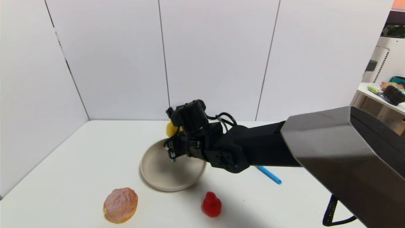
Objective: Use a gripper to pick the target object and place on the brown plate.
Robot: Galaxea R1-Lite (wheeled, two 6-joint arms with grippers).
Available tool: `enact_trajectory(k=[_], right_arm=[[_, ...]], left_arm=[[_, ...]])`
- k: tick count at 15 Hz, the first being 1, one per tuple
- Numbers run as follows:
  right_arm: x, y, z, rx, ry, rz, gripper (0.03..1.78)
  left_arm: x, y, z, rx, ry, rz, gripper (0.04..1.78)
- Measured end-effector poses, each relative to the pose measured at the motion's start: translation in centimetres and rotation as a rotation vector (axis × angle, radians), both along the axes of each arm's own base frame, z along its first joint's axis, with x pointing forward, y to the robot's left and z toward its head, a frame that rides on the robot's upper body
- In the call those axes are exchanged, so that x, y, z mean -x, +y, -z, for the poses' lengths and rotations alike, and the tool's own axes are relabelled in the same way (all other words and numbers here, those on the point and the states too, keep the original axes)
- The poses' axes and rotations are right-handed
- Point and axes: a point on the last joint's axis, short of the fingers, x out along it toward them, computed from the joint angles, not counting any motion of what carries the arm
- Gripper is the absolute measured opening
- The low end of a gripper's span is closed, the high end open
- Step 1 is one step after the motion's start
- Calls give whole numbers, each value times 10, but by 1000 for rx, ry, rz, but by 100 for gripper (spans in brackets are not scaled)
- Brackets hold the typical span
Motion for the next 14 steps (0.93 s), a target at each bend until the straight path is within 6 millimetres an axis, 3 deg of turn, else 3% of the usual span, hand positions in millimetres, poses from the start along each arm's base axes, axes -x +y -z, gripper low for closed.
enact_trajectory(k=[3,9,14], right_arm=[[0,1,13,16,27,2,35],[19,1,5,24,43,-33,105],[49,-26,-20,80,88,-48,136]], left_arm=[[0,0,0,0,0,0,169],[0,0,0,0,-1,0,169],[0,0,0,0,0,0,169]])
